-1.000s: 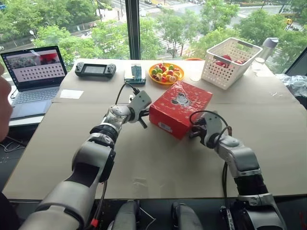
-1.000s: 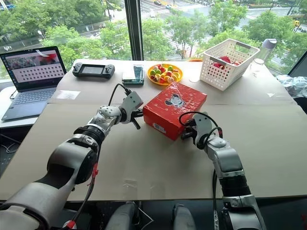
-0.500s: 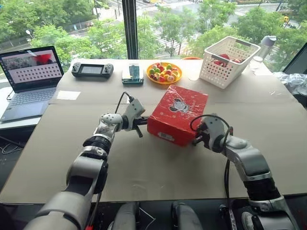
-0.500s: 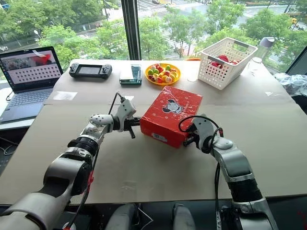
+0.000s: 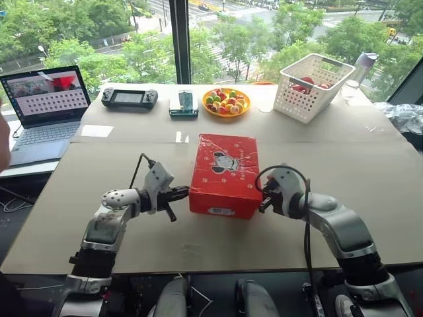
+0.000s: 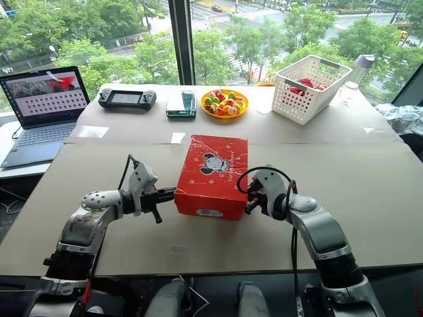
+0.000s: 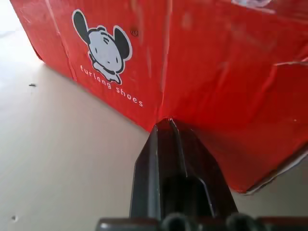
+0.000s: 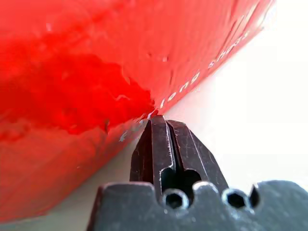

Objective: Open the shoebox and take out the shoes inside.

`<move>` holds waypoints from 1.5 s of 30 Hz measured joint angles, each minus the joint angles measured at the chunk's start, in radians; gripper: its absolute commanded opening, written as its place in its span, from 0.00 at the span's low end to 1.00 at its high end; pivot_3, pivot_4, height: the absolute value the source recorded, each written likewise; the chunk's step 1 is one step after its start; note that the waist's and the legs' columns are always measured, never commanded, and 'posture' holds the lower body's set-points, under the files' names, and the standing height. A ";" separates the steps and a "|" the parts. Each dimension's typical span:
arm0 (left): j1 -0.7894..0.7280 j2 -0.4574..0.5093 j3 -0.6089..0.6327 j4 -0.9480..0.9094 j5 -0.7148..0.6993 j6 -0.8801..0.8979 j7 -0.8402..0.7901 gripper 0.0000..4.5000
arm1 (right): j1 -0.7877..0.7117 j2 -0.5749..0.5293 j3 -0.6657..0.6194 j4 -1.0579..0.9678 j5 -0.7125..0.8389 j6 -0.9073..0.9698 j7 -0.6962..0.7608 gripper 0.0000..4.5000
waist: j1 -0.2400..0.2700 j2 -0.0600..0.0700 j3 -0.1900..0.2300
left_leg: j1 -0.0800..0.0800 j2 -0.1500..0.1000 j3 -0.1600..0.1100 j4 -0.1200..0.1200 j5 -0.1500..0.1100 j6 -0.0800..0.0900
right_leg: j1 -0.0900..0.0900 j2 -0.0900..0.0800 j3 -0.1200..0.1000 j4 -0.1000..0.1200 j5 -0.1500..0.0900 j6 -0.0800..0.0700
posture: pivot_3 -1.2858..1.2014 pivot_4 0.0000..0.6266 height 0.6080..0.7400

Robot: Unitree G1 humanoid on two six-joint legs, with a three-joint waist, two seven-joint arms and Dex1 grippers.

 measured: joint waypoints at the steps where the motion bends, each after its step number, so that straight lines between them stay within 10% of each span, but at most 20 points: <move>1: 0.000 0.001 0.000 0.000 -0.003 0.003 0.005 0.00 | 0.000 0.000 0.000 0.002 0.000 -0.003 0.001 0.01 | 0.002 0.000 0.000 | 0.000 0.005 0.007 -0.003 0.000 0.000 | -0.001 0.000 0.000 0.003 0.001 -0.001 | 0.52 0.24 1.00; 4: -0.009 0.005 -0.005 0.021 -0.007 -0.004 0.016 0.00 | 0.000 -0.002 0.002 0.004 0.000 -0.004 0.006 0.01 | 0.016 -0.004 -0.001 | 0.008 0.015 0.047 -0.014 0.001 -0.001 | -0.021 -0.005 0.008 0.026 -0.007 -0.014 | 0.52 0.24 1.00; 9: -0.034 0.012 0.004 0.098 -0.017 -0.047 0.028 0.00 | 0.000 -0.004 0.008 0.023 -0.011 -0.020 0.003 0.01 | 0.011 0.004 0.000 | 0.008 -0.001 -0.024 0.008 0.000 -0.002 | -0.005 0.006 -0.016 0.017 -0.009 -0.018 | 0.52 0.24 1.00; 11: -0.030 0.025 0.014 0.116 -0.029 -0.059 0.028 0.00 | 0.000 -0.006 0.007 0.024 -0.019 -0.026 -0.004 0.01 | -0.001 0.029 -0.009 | -0.024 0.023 -0.043 -0.005 0.000 -0.002 | 0.016 0.030 -0.030 -0.018 0.007 -0.012 | 0.52 0.24 1.00; 12: -0.031 0.037 0.021 0.131 -0.037 -0.075 0.027 0.00 | 0.002 -0.014 0.006 0.025 -0.021 -0.026 -0.007 0.01 | -0.007 0.022 -0.012 | -0.010 0.023 -0.029 -0.013 0.001 -0.003 | 0.011 0.021 -0.046 0.050 -0.019 -0.018 | 0.52 0.24 1.00; 13: -0.018 0.042 0.040 0.151 -0.049 -0.085 0.029 0.00 | -0.004 -0.017 0.002 0.025 -0.024 -0.027 -0.013 0.01 | -0.005 0.014 -0.011 | 0.000 0.004 -0.020 -0.028 0.006 -0.008 | 0.007 0.016 -0.033 0.061 -0.076 -0.038 | 0.52 0.24 1.00; 15: -0.004 0.065 0.066 0.198 -0.049 -0.099 0.033 0.00 | 0.004 -0.018 -0.003 0.025 -0.026 -0.028 -0.018 0.01 | -0.002 0.011 -0.009 | 0.014 -0.021 -0.025 -0.029 0.010 -0.013 | 0.019 -0.001 -0.028 0.067 -0.080 -0.035 | 0.52 0.24 1.00; 45: -0.020 0.255 0.174 0.135 -0.296 0.041 -0.162 0.00 | 0.089 -0.095 -0.214 -0.100 0.102 0.057 0.021 0.01 | 0.007 0.010 -0.006 | 0.009 -0.017 -0.041 -0.004 0.010 -0.013 | 0.025 -0.003 -0.041 0.046 -0.072 -0.022 | 0.52 0.24 1.00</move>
